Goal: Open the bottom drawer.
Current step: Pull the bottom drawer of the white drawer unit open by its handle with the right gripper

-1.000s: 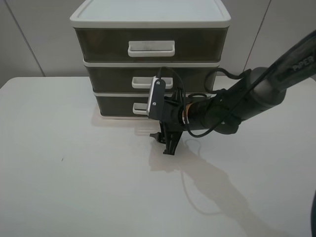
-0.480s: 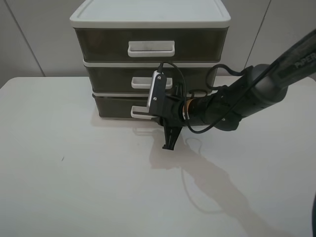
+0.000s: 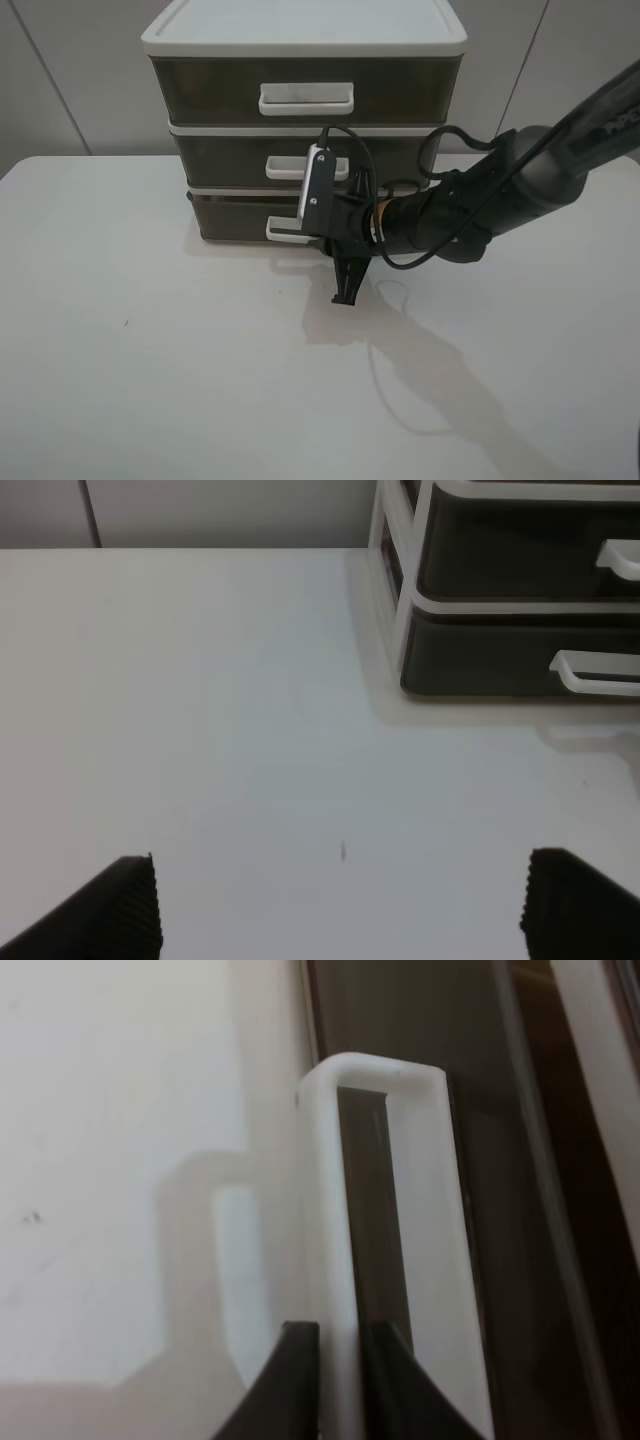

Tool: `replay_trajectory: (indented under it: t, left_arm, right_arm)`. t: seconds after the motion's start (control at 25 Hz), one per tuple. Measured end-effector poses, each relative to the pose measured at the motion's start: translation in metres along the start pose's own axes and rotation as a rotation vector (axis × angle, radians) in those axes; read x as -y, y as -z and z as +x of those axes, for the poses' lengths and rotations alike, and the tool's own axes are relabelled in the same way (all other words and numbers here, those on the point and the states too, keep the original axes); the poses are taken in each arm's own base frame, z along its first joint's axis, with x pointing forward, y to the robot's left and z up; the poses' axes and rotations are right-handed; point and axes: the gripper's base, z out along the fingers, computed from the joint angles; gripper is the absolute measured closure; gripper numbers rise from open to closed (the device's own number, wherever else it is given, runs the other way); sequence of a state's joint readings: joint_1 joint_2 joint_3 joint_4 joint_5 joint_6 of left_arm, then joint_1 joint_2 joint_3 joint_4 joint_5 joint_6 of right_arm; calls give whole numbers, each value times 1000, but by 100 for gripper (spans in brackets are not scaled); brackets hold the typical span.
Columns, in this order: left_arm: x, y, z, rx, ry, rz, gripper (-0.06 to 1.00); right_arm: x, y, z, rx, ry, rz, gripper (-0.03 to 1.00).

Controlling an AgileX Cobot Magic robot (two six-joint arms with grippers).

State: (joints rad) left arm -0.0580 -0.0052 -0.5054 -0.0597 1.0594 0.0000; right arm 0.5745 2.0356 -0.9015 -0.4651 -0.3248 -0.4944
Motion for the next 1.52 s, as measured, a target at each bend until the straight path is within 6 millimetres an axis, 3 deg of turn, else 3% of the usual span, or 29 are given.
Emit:
replay_trajectory:
  t: [0.76,1.52]
  left_arm:
    - [0,0,0,0,0,0,20]
    - [0,0,0,0,0,0,20]
  right_arm:
    - [2,12,-1,-82,56,-38,88]
    - [-12,20,-11,-136,79,-93,88]
